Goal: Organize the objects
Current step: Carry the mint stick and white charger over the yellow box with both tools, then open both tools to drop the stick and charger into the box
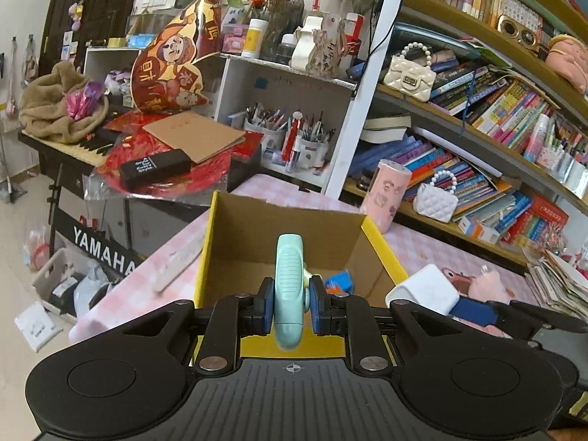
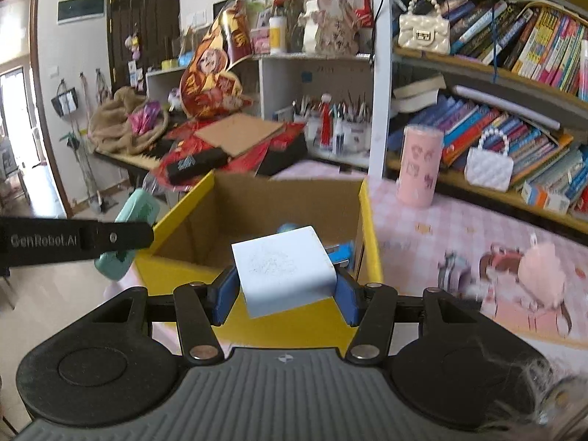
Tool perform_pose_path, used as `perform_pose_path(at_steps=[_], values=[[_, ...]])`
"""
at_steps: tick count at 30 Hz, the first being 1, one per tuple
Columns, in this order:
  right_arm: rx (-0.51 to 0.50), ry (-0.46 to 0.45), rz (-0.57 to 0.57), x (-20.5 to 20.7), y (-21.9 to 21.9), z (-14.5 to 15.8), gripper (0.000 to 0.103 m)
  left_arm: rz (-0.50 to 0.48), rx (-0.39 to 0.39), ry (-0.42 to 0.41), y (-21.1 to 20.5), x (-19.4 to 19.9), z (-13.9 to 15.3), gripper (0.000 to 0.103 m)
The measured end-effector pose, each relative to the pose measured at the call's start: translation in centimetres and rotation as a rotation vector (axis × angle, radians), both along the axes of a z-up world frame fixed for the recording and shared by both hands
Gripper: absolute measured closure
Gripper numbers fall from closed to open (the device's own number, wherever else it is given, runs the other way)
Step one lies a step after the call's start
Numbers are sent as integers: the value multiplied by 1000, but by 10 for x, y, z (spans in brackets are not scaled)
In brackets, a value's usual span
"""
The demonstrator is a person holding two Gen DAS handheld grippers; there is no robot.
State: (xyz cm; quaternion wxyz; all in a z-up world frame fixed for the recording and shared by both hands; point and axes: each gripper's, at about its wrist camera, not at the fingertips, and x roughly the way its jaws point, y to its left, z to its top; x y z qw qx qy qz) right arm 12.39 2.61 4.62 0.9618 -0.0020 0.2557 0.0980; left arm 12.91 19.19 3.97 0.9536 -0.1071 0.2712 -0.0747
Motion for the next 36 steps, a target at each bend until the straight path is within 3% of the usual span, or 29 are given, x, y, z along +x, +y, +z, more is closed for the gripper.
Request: perform_pose_path(at_steps=[7,18,30,33,35,36], values=[[-22,28,28,50,-8,-8,50,13,50,49,-16,38,-13,85],[-131,134,166,111,1,-42,50,46,145,145,-37,73,-38,85],[-217,211,253,140,12,-62,50,83,136,202,-37,88,-52,84],[-217,205,247,141,11,-62,50,85,128,198,-36,87,-51,80],[-212,199,240,141,11,-61,50,92,124,195,-34,86,-49,68],[-213,194,232,141,10,-61,49,96,121,185,-33,84,-47,58]])
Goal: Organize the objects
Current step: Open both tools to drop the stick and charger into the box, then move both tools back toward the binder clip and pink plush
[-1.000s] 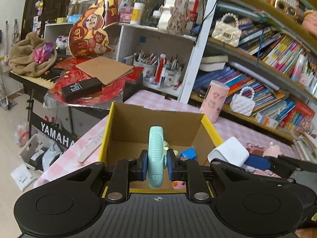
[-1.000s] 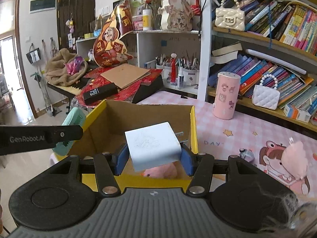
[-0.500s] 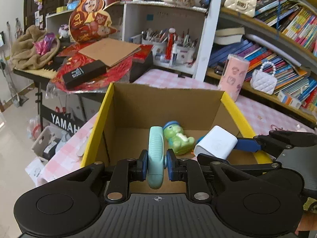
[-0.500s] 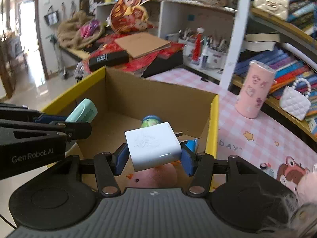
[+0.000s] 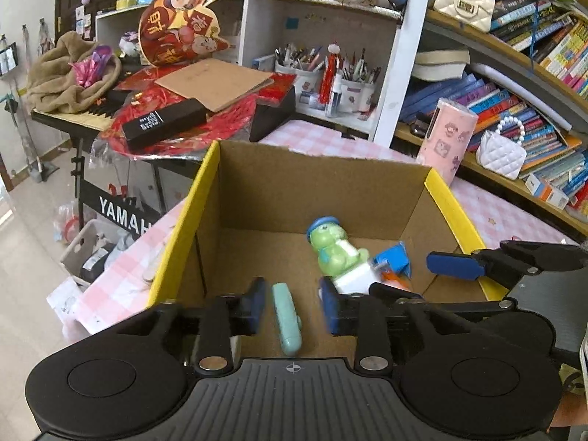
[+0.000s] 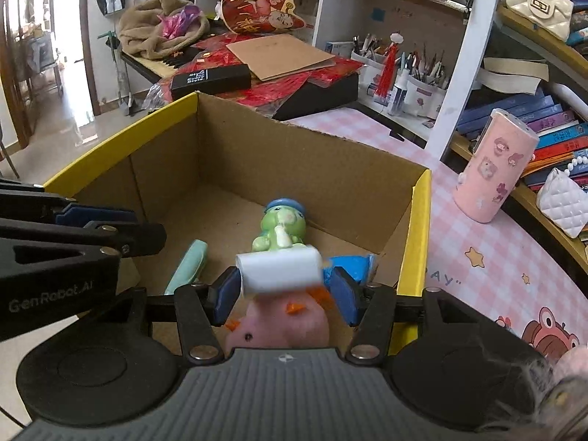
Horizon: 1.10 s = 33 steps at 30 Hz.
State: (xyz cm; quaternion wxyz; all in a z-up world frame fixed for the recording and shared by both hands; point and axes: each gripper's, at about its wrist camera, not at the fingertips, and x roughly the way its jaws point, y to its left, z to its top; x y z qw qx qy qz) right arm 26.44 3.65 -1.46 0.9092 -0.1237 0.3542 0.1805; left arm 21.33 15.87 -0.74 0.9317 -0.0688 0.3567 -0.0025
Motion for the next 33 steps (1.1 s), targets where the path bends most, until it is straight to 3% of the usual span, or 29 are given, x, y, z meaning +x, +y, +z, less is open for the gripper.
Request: perform_pose_path(at_steps=[1,3,12,20,33], values=[[1,-7,-6,-1,0,1,48,2,-2,-15,1,-2,3,47],[11,-25,-18,-4,-3,7,44,6,-2,-49,2,-8,10,37],[82,-148,-127,-34,-19,46,37,25,-16,-177,12,-42,46,18],[124,-235,-233,-92,-27,63,31,32,36,-255,21,-86,59,14],[99,-135,-288,-180,4,29,29,37,19,-136,38,-147,29,14]])
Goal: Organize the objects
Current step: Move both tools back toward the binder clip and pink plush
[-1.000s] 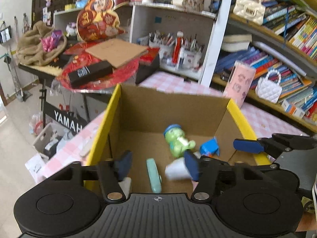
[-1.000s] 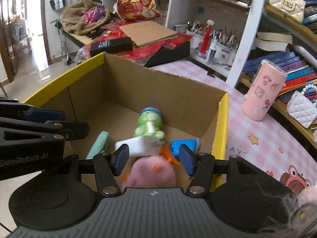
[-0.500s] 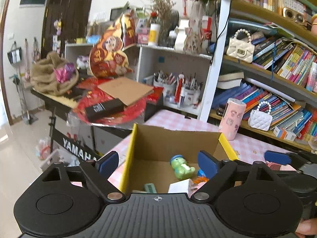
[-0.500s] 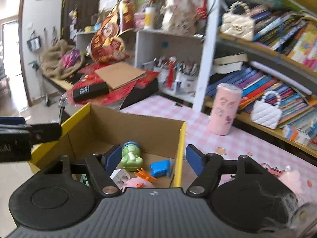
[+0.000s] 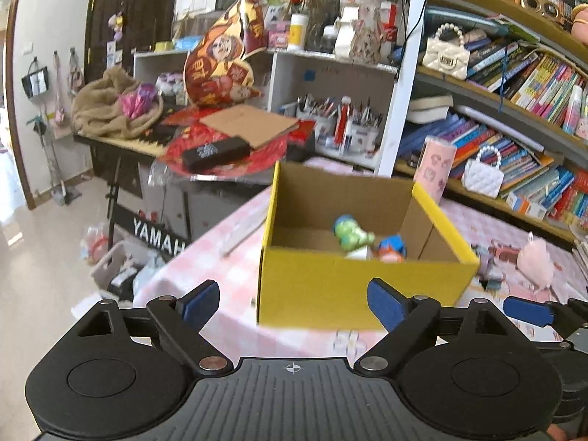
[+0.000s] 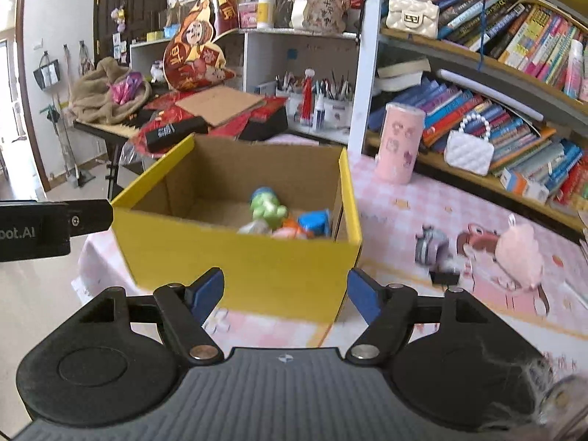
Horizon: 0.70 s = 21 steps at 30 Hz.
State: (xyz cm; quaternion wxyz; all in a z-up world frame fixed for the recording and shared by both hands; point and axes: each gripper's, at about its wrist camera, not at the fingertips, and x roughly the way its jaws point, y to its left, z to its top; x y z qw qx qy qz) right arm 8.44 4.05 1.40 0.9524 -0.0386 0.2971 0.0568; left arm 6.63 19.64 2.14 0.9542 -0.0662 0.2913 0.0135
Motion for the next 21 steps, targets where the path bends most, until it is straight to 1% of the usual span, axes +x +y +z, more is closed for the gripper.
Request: perform_pose_path(at_steps=[3,4,6,13,21], values=[[-4,15,-11,-15,2,-6,27,-5,-4,30,1,-11,-6,12],[-5,22,-15,-20,2,-8,27,-6,-6,39,0,-15,-8,8],[-7,34,-26,-29,1,-13,27,-17,-7,53,-2,-23,-12,4],[-1,49,-105,-62,-9,-22,23,-96,7,97,-17,-45,-22,4],[3,57,-219,-97,-31,-27,21,-229,10,127,-45,-55,-28,3]])
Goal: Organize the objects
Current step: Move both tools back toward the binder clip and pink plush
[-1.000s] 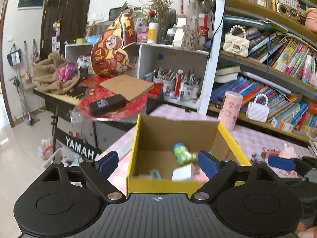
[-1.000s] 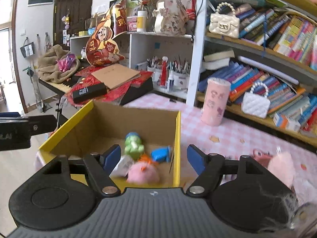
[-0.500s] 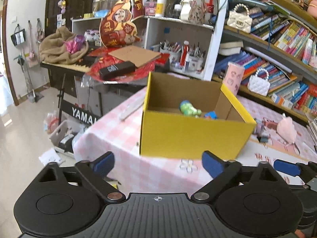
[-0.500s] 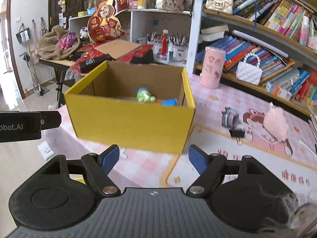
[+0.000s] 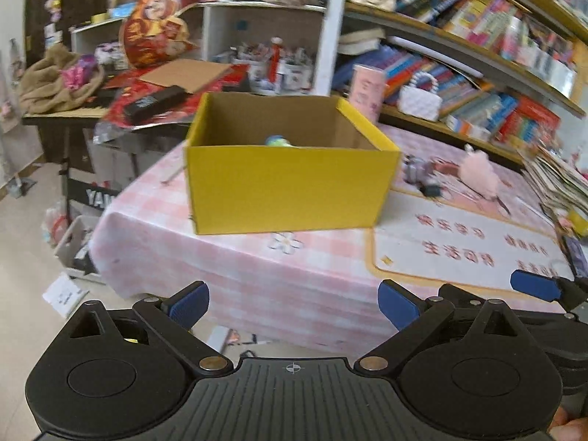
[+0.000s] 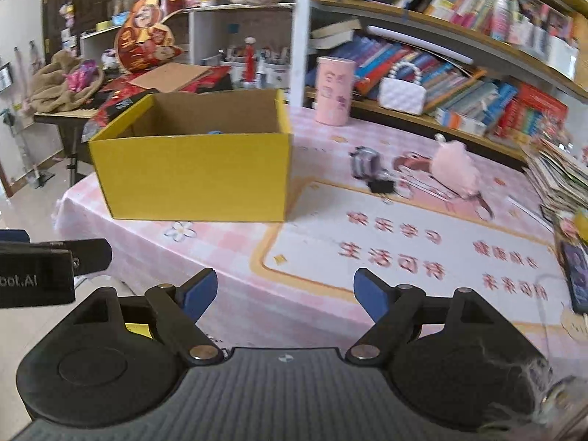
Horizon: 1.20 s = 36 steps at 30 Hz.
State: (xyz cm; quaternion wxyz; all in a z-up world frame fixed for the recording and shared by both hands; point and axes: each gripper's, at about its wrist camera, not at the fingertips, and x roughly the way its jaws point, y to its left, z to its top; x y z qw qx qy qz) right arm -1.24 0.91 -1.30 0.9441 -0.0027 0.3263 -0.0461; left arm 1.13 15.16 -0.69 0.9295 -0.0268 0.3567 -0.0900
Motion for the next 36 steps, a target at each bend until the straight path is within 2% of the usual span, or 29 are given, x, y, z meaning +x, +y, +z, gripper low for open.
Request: perform_pose_path(at_steps=[10,21,36], values=[[4,9,-167,-21,-38,1,18,-126,-8,14,-36,6,-3,3],[0,29,-278,-31,-84,-3,16,-237,-7,32,-92,21,-5,3],[13,62,-320,-2,-169,-9,14,-262,11,74,-172,61,-12,3]])
